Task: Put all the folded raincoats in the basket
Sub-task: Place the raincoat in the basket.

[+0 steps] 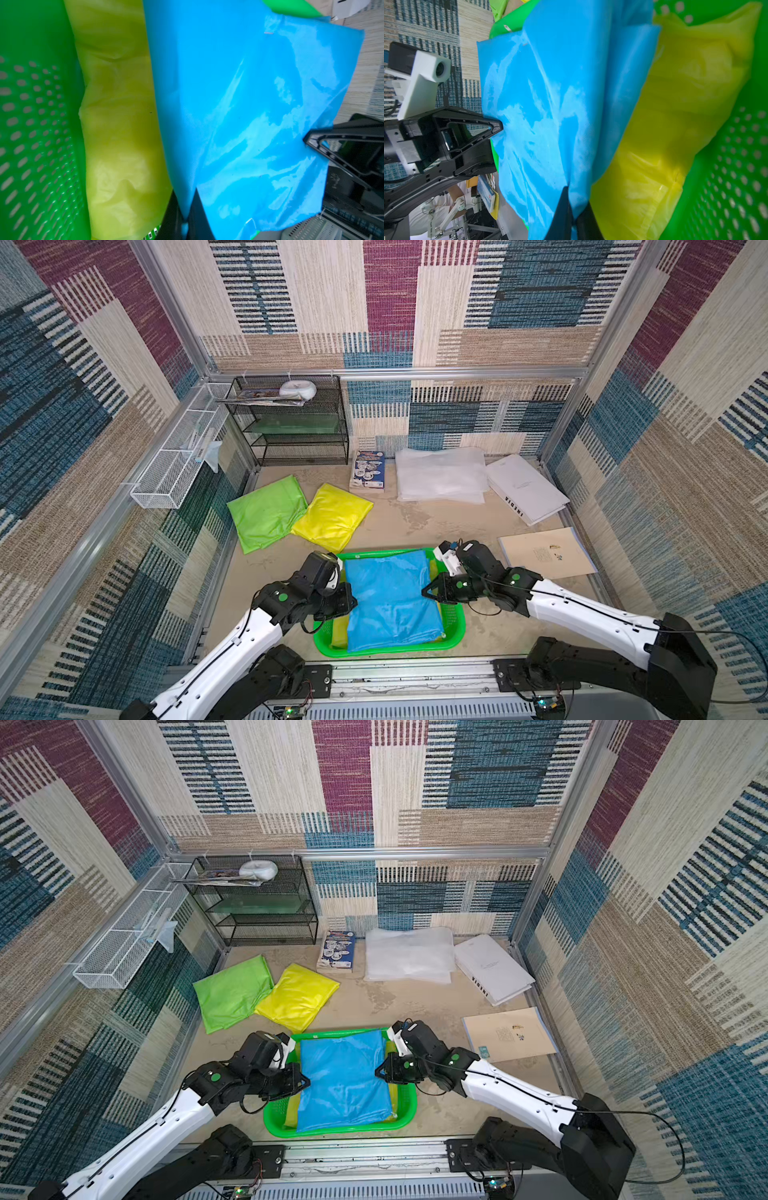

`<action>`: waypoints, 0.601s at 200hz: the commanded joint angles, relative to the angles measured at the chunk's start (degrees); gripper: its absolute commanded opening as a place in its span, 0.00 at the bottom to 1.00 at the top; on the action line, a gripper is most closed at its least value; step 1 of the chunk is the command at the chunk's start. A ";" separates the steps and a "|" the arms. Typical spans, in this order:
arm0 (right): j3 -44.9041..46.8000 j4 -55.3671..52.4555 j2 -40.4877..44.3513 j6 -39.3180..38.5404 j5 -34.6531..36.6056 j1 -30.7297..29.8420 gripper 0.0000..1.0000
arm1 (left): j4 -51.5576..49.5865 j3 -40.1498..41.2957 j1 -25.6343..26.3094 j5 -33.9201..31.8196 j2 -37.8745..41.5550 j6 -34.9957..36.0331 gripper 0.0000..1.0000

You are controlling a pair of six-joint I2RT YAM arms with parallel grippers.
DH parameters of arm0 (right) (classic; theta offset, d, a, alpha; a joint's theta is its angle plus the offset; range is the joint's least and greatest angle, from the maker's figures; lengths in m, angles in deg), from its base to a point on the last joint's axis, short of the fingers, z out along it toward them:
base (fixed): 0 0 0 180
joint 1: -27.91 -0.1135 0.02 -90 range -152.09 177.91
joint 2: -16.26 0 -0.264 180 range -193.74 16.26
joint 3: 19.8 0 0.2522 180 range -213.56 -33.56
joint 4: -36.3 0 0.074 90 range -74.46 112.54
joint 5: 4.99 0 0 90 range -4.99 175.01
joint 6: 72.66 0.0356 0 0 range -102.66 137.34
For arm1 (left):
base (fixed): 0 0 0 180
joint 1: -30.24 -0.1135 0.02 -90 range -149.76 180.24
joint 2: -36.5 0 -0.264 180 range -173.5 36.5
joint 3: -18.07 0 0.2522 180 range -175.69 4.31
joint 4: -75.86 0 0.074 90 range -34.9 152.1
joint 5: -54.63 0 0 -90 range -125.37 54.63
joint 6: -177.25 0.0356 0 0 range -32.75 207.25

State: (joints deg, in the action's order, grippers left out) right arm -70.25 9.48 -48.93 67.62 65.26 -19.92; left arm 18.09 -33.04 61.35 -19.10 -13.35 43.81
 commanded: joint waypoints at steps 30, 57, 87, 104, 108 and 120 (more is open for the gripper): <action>-0.59 -4.43 -5.00 2.54 7.28 -2.71 0.00 | -2.02 -0.65 0.09 -9.24 -3.69 0.05 0.00; -1.33 -2.71 -7.57 2.49 7.98 -3.34 0.00 | 0.60 1.19 0.09 -10.29 -5.08 -0.29 0.00; -2.58 -3.08 -10.02 1.08 9.82 -3.60 0.00 | 0.74 0.92 0.09 -11.79 -8.89 0.74 0.00; -1.85 -2.59 -10.30 0.85 9.99 -3.67 0.00 | 0.60 0.65 0.11 -12.57 -9.54 0.74 0.00; -1.66 -2.43 -10.39 0.79 10.16 -3.67 0.00 | 0.60 0.61 0.09 -12.71 -9.50 0.70 0.00; -1.14 -1.92 -10.49 0.77 10.52 -3.67 0.00 | 0.59 0.69 0.09 -12.92 -9.18 0.64 0.01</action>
State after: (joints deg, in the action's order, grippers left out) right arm -72.28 10.87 -59.14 69.59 72.04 -23.64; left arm 21.52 -32.18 61.61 -25.24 -22.64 44.05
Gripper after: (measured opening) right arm 0.085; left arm 0.088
